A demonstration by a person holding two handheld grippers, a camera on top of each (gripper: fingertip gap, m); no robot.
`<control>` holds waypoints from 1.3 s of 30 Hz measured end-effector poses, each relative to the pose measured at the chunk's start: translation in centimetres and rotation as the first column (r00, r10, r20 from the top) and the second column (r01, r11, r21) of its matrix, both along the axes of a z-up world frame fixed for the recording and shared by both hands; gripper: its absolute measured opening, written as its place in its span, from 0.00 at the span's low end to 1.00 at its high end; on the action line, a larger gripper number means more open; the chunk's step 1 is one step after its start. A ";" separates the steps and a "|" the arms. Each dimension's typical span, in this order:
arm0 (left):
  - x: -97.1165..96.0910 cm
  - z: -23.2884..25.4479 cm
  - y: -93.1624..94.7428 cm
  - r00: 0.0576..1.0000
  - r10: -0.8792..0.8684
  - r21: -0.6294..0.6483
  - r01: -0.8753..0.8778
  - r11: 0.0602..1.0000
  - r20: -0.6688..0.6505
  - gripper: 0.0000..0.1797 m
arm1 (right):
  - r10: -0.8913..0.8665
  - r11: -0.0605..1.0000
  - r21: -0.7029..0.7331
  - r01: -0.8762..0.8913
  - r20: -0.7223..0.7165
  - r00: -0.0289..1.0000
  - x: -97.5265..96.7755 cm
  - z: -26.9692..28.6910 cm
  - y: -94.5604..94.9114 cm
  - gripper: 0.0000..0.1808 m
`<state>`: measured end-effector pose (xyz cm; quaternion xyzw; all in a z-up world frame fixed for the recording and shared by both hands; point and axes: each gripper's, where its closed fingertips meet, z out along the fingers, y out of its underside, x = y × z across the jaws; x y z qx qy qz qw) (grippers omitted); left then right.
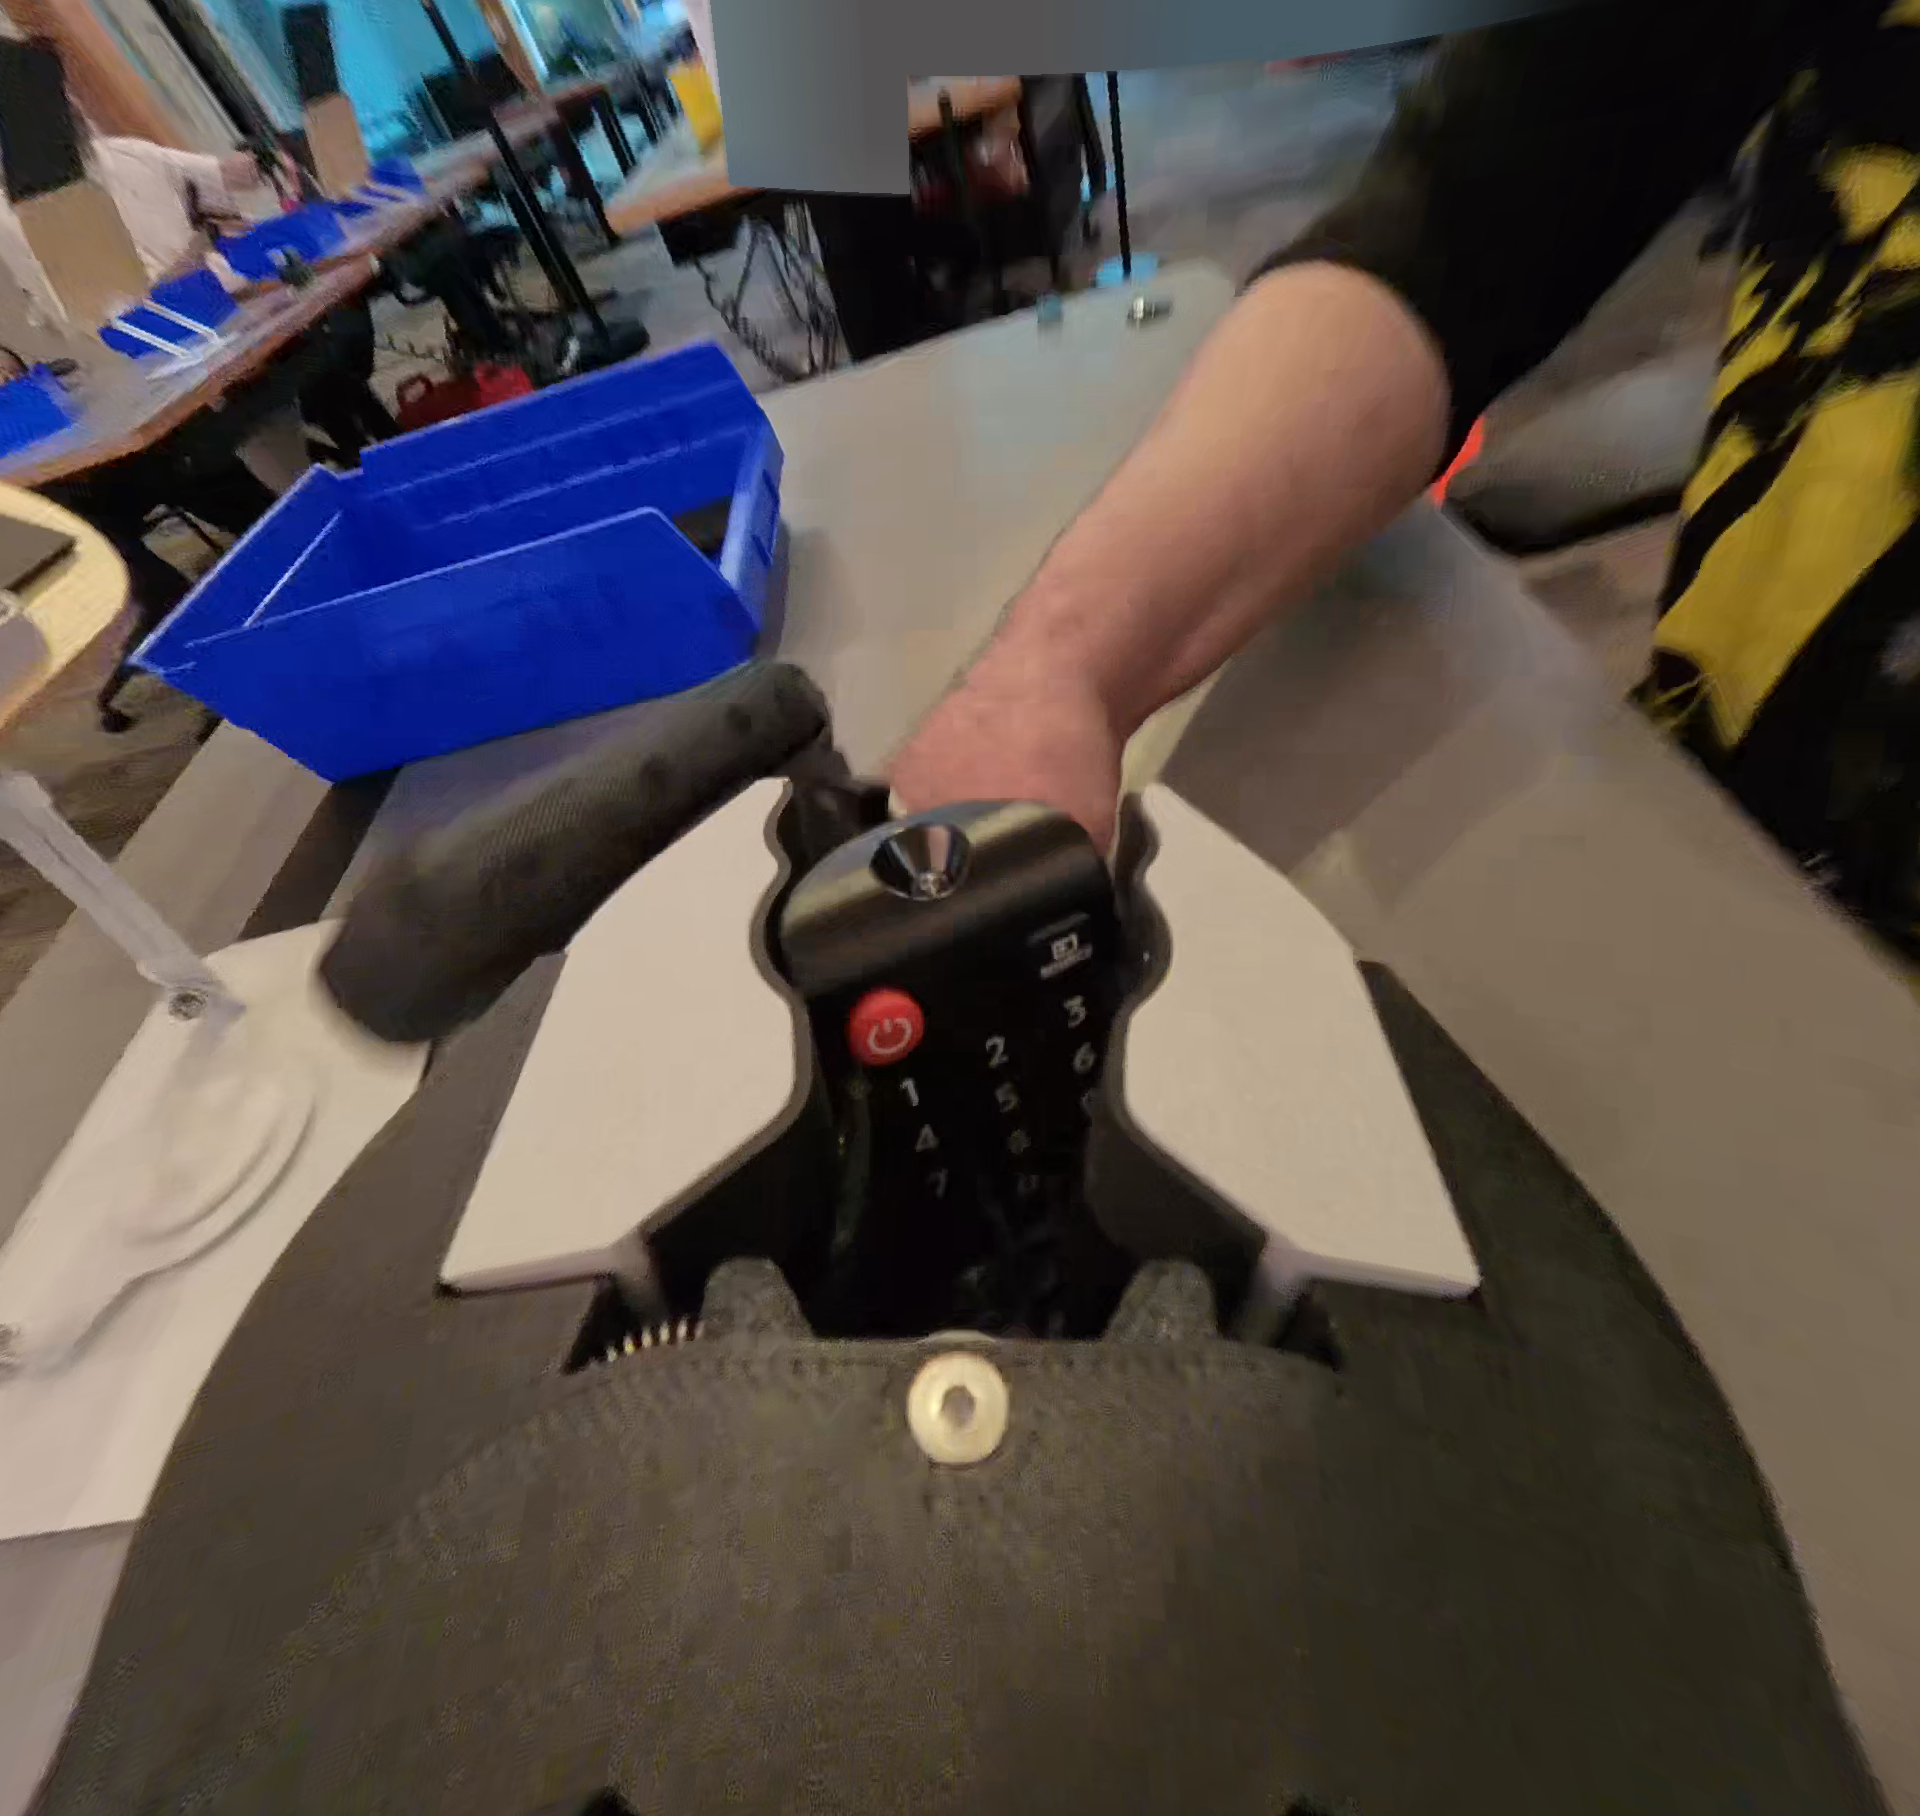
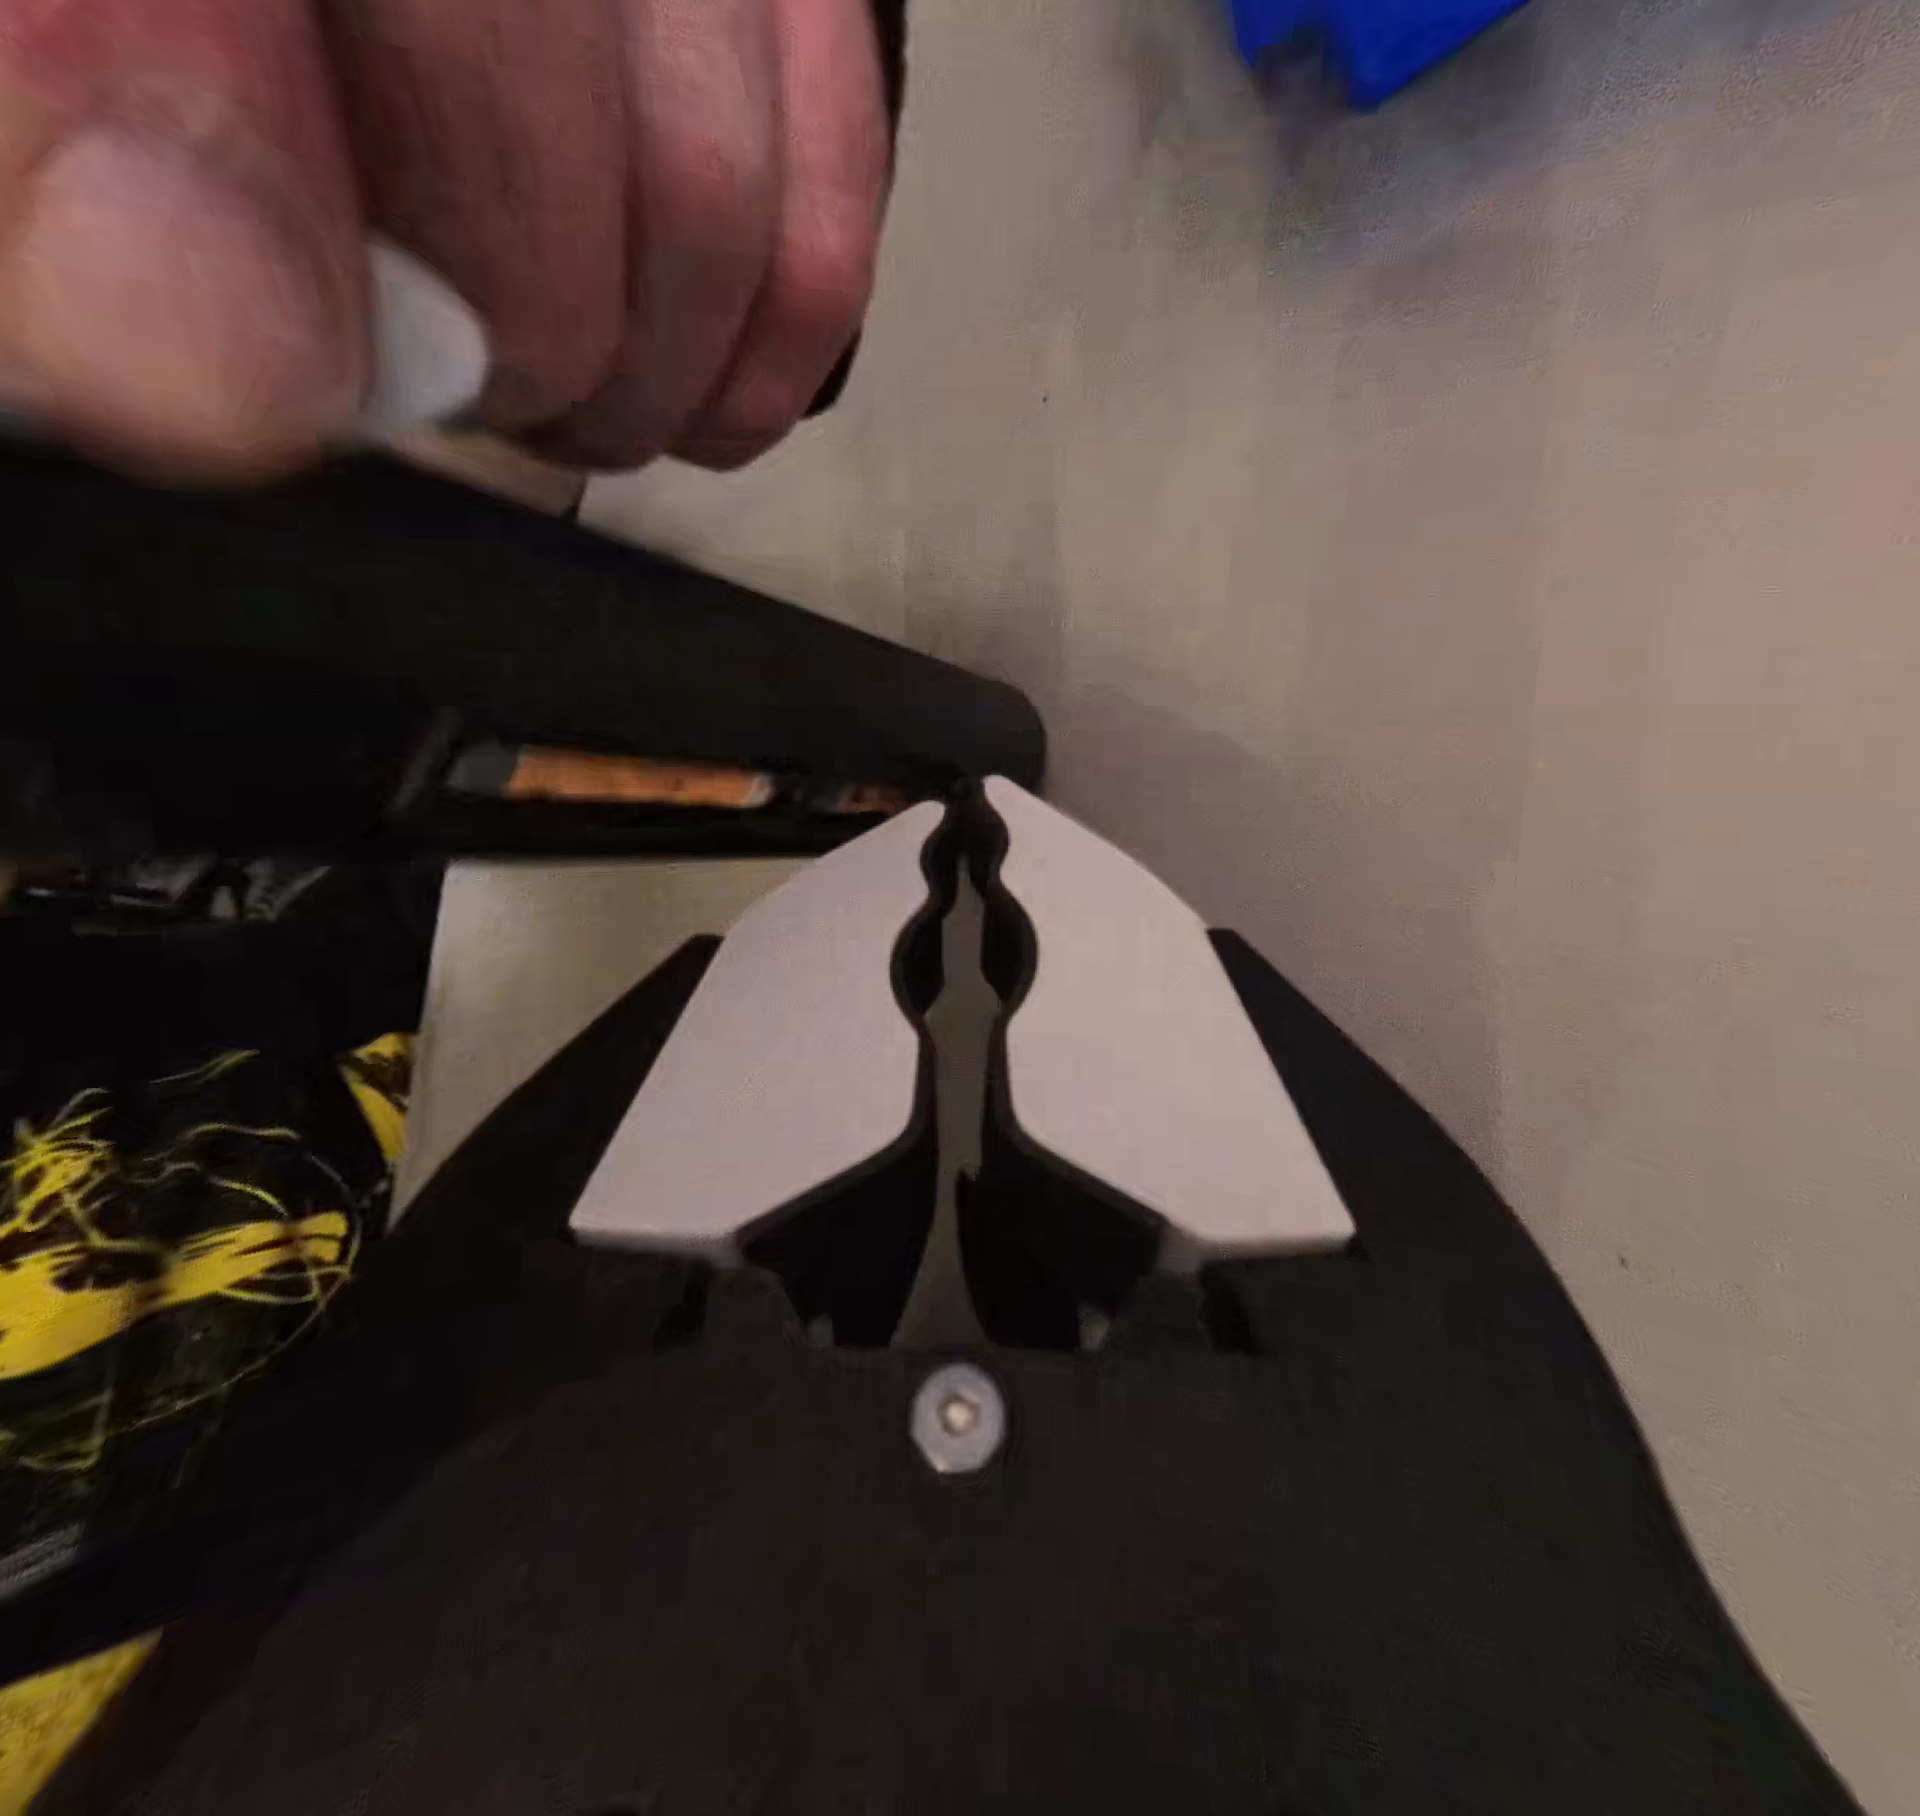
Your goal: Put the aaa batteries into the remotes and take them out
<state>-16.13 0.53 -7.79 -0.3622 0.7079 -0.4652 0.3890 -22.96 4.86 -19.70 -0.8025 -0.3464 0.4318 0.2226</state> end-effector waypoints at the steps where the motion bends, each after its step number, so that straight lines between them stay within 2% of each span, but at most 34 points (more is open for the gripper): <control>1: 0.8 -0.7 0.0 1.000 0.019 0.076 -0.017 0.997 -0.023 0.31 | 0.037 0.998 -0.042 -0.036 0.033 0.999 -0.4 -0.6 -0.4 0.01; 2: 0.8 -0.8 0.3 0.999 0.037 0.098 -0.036 0.995 -0.014 0.31 | -0.006 0.998 -0.066 0.002 -0.057 0.998 -0.2 0.5 0.3 0.01; 3: 0.2 -0.2 0.8 0.999 0.039 0.052 -0.040 0.998 0.022 0.30 | -0.038 0.996 -0.081 0.025 -0.155 0.987 0.3 1.7 0.7 0.01; 4: -0.5 0.4 1.3 0.997 0.045 -0.015 -0.045 0.999 0.055 0.30 | -0.046 0.996 -0.080 0.033 -0.176 0.983 0.9 2.0 0.7 0.01; 6: -1.5 0.6 2.8 0.991 0.108 -0.015 -0.107 0.994 0.084 0.30 | -0.099 0.995 -0.023 0.096 -0.189 0.977 1.8 2.6 1.3 0.16; 7: -1.9 1.0 3.4 0.985 0.125 -0.054 -0.119 0.991 0.116 0.30 | -0.097 0.995 -0.004 0.099 -0.221 0.970 1.9 3.3 1.3 0.18; 9: -2.8 1.7 3.9 0.978 0.103 -0.168 -0.072 0.983 0.182 0.30 | -0.067 0.998 0.008 0.070 -0.191 0.979 1.7 3.0 0.7 0.25; 11: -3.1 2.3 4.0 0.971 0.088 -0.201 -0.042 0.979 0.224 0.30 | -0.061 0.995 0.069 0.073 -0.166 0.984 1.5 2.8 0.8 0.36; 14: -3.3 3.9 3.5 0.949 0.054 -0.291 0.041 0.956 0.311 0.30 | 0.005 0.979 0.205 0.014 -0.089 0.996 0.5 2.6 0.4 0.48; 16: -3.3 5.3 2.5 0.927 0.009 -0.337 0.127 0.933 0.374 0.30 | 0.077 0.966 0.250 -0.066 -0.036 0.996 -0.6 2.2 -0.6 0.47; 19: -2.7 6.6 0.6 0.908 -0.059 -0.349 0.219 0.911 0.416 0.31 | 0.248 0.944 0.247 -0.218 -0.099 0.964 -2.6 3.0 -3.4 0.37; 21: -2.5 6.8 -0.1 0.908 -0.090 -0.352 0.248 0.903 0.410 0.31 | 0.261 0.918 0.321 -0.234 -0.044 0.964 -2.5 3.2 -3.7 0.35; 24: -2.5 7.1 1.6 0.920 0.016 -0.399 0.153 0.904 0.391 0.36 | 0.109 0.929 0.361 -0.083 -0.055 0.992 -1.3 4.1 -2.3 0.34; 27: -1.9 5.6 4.1 0.944 0.204 -0.396 -0.088 0.914 0.260 0.47 | -0.109 0.891 0.440 0.107 -0.022 0.994 1.7 5.2 -0.1 0.34; 29: -1.4 5.3 4.6 0.924 0.306 -0.417 -0.192 0.888 0.228 0.53 | -0.230 0.827 0.546 0.136 0.108 0.967 3.6 5.4 1.0 0.34; 30: -0.9 5.0 4.8 0.909 0.360 -0.416 -0.249 0.875 0.212 0.53 | -0.281 0.787 0.604 0.124 0.172 0.944 4.3 5.5 1.4 0.34; 31: -0.6 5.1 5.0 0.888 0.400 -0.429 -0.278 0.860 0.227 0.52 | -0.297 0.780 0.617 0.103 0.220 0.929 4.6 5.1 1.5 0.34; 33: 0.3 4.9 5.0 0.879 0.429 -0.469 -0.296 0.832 0.206 0.46 | -0.299 0.807 0.576 0.131 0.207 0.932 4.5 4.5 1.6 0.34; 35: 0.8 4.2 5.3 0.859 0.483 -0.435 -0.374 0.819 0.170 0.35 | -0.340 0.806 0.574 0.141 0.254 0.906 5.4 3.5 2.1 0.33; 36: 0.8 4.1 5.9 0.830 0.530 -0.422 -0.423 0.802 0.176 0.24 | -0.359 0.810 0.561 0.173 0.240 0.902 5.8 3.4 2.3 0.34; 39: 0.7 3.9 7.4 0.773 0.604 -0.485 -0.460 0.744 0.193 0.20 | -0.414 0.789 0.579 0.204 0.256 0.874 6.3 3.3 2.6 0.33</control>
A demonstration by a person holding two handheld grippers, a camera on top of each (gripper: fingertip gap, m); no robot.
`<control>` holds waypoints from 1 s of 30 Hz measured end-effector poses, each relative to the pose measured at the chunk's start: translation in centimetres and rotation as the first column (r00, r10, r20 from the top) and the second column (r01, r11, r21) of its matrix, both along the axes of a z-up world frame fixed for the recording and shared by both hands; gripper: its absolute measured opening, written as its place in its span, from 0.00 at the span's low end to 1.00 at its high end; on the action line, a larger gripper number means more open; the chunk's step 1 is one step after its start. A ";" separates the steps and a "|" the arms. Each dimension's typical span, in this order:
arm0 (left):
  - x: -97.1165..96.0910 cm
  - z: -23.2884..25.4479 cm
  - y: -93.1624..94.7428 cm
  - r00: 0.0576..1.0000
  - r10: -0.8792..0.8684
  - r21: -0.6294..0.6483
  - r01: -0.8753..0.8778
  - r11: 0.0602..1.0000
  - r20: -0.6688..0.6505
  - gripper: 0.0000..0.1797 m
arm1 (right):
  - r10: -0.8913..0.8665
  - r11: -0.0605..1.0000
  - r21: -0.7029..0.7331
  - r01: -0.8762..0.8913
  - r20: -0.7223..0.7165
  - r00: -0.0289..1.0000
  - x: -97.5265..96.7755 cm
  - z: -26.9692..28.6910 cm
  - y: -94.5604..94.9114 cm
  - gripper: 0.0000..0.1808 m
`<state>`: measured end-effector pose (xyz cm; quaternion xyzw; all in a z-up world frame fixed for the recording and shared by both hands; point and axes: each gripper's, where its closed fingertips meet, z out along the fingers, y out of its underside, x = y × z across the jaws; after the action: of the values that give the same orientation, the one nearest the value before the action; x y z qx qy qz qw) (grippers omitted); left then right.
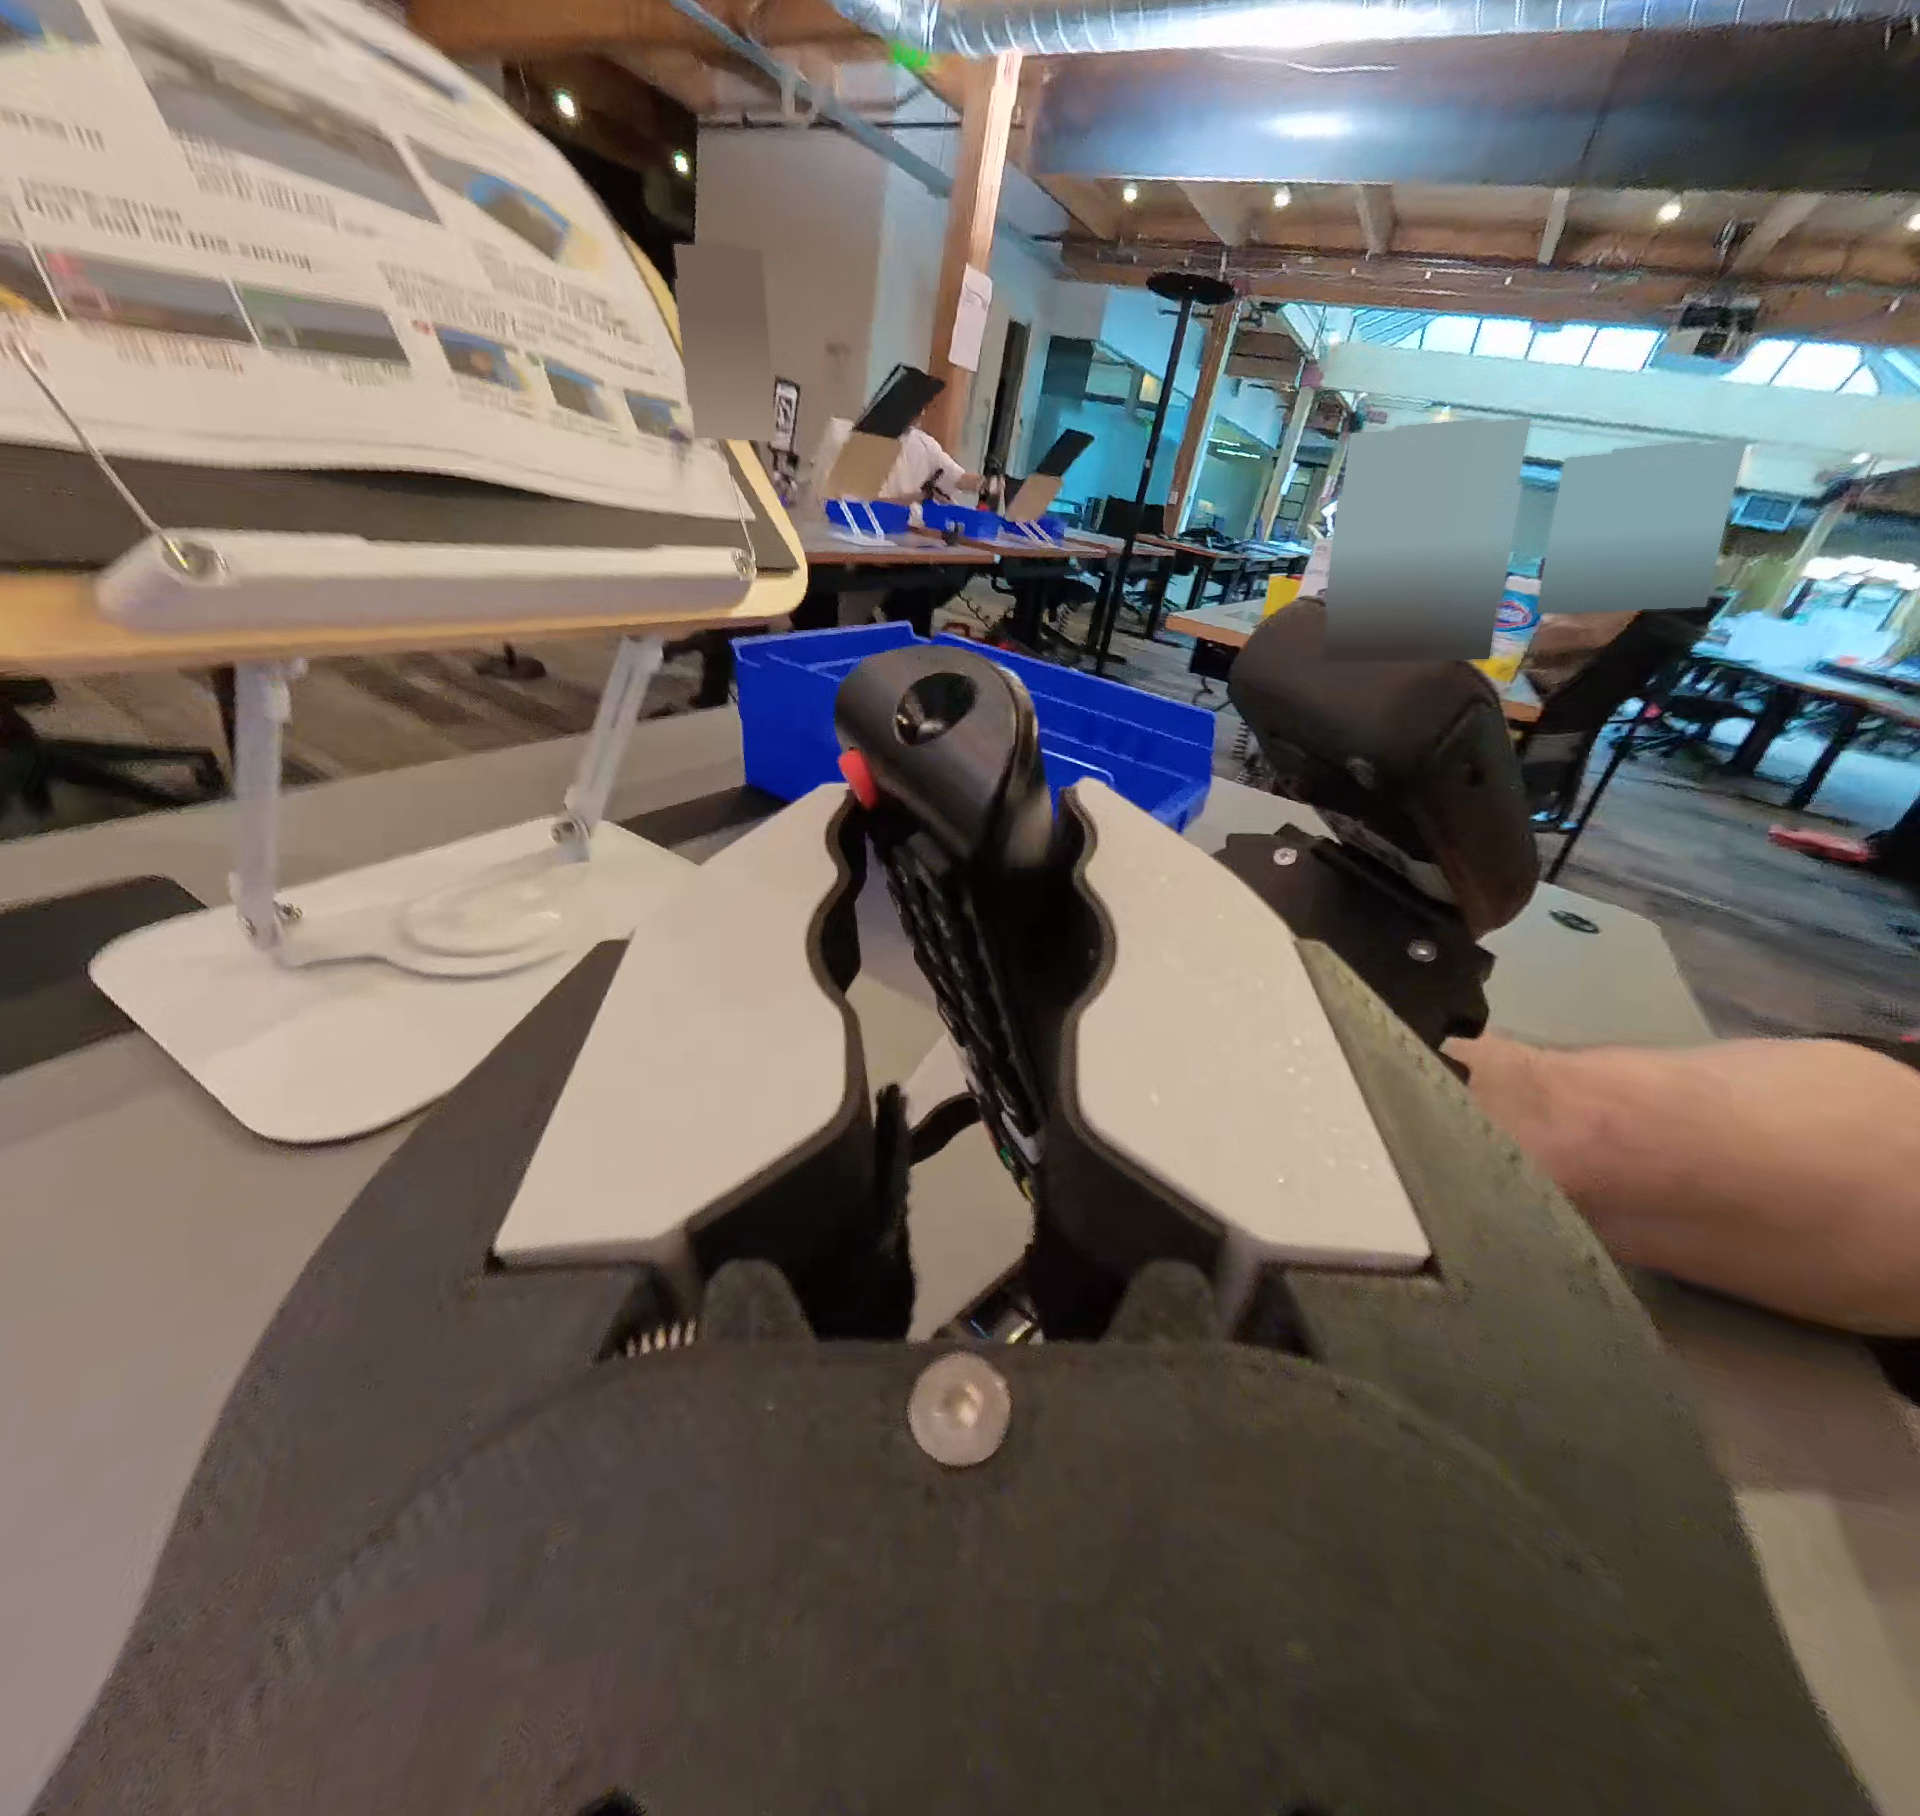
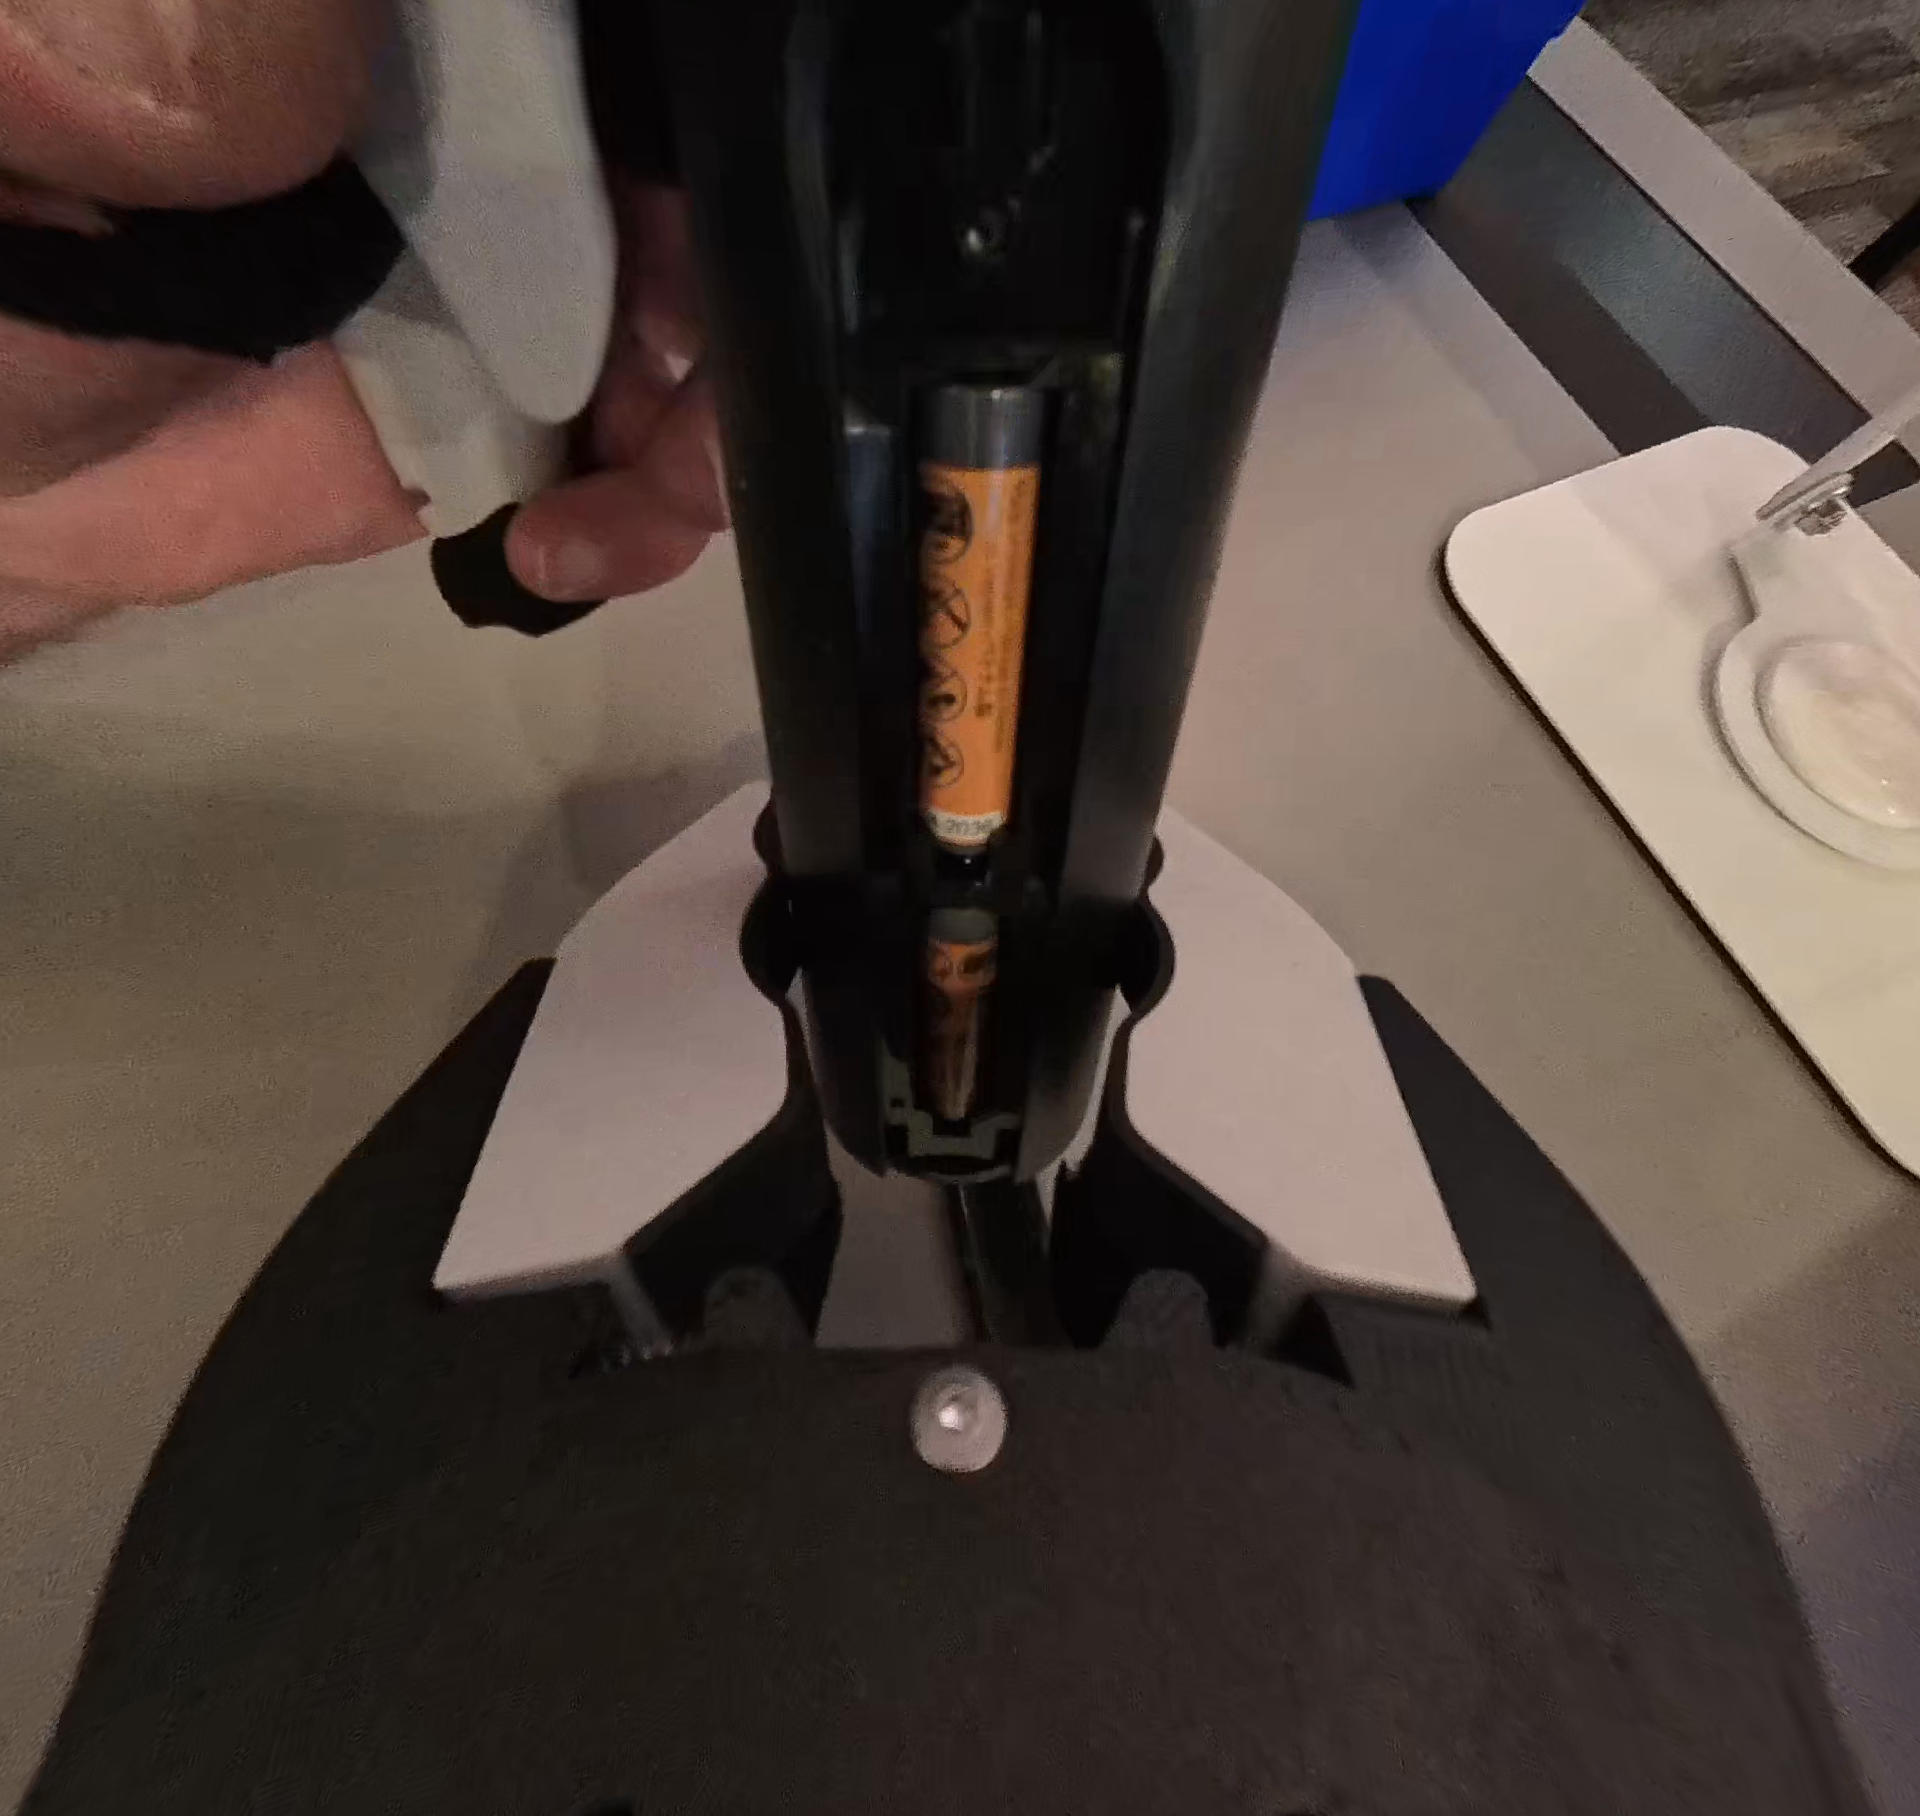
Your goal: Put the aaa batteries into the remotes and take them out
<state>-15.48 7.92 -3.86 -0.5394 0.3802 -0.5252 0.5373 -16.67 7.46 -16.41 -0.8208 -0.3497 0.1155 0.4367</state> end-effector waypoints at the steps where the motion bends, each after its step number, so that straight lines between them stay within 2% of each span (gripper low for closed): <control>1: 0.2 -0.3 0.3 1.000 0.000 -0.026 -0.001 1.000 -0.014 0.20 | -0.008 1.000 -0.020 0.008 -0.008 1.000 0.0 -0.3 0.0 0.33; 4: 0.9 -1.3 0.4 0.994 0.023 0.029 -0.020 0.999 -0.103 0.20 | -0.013 0.999 -0.052 0.013 -0.004 1.000 0.1 -1.4 0.1 0.34; 8: 1.6 -2.2 0.7 0.985 -0.014 -0.010 0.013 1.000 -0.171 0.16 | 0.075 0.991 -0.111 -0.075 -0.009 0.997 -1.3 -2.7 -1.0 0.35; 11: 1.0 -3.1 1.7 0.984 -0.034 -0.050 0.026 0.998 -0.172 0.14 | 0.118 0.978 -0.147 -0.150 -0.205 0.972 -1.7 -1.0 -1.5 0.43; 14: 0.2 -4.1 2.3 0.983 -0.060 -0.037 0.054 0.998 -0.172 0.14 | 0.177 0.956 -0.172 -0.239 -0.312 0.933 -0.8 0.3 -1.5 0.27; 16: -0.2 -4.3 2.8 0.987 -0.087 -0.054 0.080 0.995 -0.136 0.14 | 0.193 0.945 -0.178 -0.273 -0.371 0.909 -0.5 0.8 -0.7 0.26; 21: -0.9 -5.0 4.4 0.986 -0.132 -0.107 0.121 0.987 -0.106 0.15 | 0.214 0.956 -0.118 -0.268 -0.344 0.914 0.5 1.7 2.1 0.32; 25: -0.5 -5.7 5.0 0.981 -0.155 -0.112 0.141 0.984 -0.118 0.15 | 0.251 0.924 -0.170 -0.342 -0.403 0.880 -0.5 1.2 3.0 0.26; 28: -0.3 -5.7 5.0 0.981 -0.159 -0.104 0.147 0.984 -0.113 0.15 | 0.279 0.917 -0.139 -0.373 -0.445 0.851 -1.4 1.6 3.5 0.15; 30: -0.4 -5.9 5.4 0.983 -0.145 -0.120 0.132 0.984 -0.109 0.16 | 0.276 0.917 -0.145 -0.372 -0.444 0.852 -1.5 1.3 3.7 0.14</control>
<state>-15.88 13.31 -9.80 -0.5710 0.4174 -0.5493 0.4449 -18.17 11.16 -15.09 -0.7501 -0.3678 0.3982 0.3788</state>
